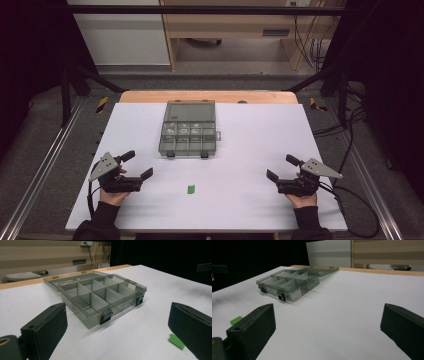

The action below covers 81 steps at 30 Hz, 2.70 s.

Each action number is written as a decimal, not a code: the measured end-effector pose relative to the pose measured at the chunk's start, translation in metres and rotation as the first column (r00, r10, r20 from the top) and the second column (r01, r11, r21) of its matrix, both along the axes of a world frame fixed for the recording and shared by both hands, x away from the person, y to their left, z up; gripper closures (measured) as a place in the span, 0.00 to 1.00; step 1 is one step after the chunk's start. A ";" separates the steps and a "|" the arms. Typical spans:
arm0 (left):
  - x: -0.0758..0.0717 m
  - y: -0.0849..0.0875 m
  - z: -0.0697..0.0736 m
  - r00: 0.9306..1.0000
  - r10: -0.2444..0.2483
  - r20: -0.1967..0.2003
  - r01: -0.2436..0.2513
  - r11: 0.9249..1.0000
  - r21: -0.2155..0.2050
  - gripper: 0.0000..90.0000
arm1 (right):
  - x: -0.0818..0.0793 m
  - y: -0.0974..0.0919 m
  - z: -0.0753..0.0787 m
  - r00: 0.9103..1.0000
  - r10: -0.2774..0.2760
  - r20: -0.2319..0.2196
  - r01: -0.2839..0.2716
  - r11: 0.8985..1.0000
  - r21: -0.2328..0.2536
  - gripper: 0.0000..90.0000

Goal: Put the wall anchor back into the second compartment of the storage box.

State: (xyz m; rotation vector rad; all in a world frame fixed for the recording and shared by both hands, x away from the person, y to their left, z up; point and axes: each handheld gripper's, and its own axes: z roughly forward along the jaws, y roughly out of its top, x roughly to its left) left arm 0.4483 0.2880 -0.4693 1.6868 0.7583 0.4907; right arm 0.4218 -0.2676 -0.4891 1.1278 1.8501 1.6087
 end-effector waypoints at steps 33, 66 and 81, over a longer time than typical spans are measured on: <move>-0.011 -0.065 0.007 0.993 -0.063 -0.097 0.074 0.991 0.115 0.02 | 0.001 0.001 -0.002 1.000 0.001 0.001 -0.001 1.000 -0.007 0.00; -0.021 -0.125 -0.028 0.932 0.015 -0.363 0.092 0.957 0.277 0.39 | 0.001 0.001 -0.002 1.000 0.004 -0.011 -0.004 1.000 -0.006 0.00; -0.022 -0.131 -0.029 0.915 0.032 -0.402 0.098 0.949 0.299 0.68 | 0.002 0.001 -0.002 1.000 0.003 -0.016 -0.003 1.000 -0.007 0.00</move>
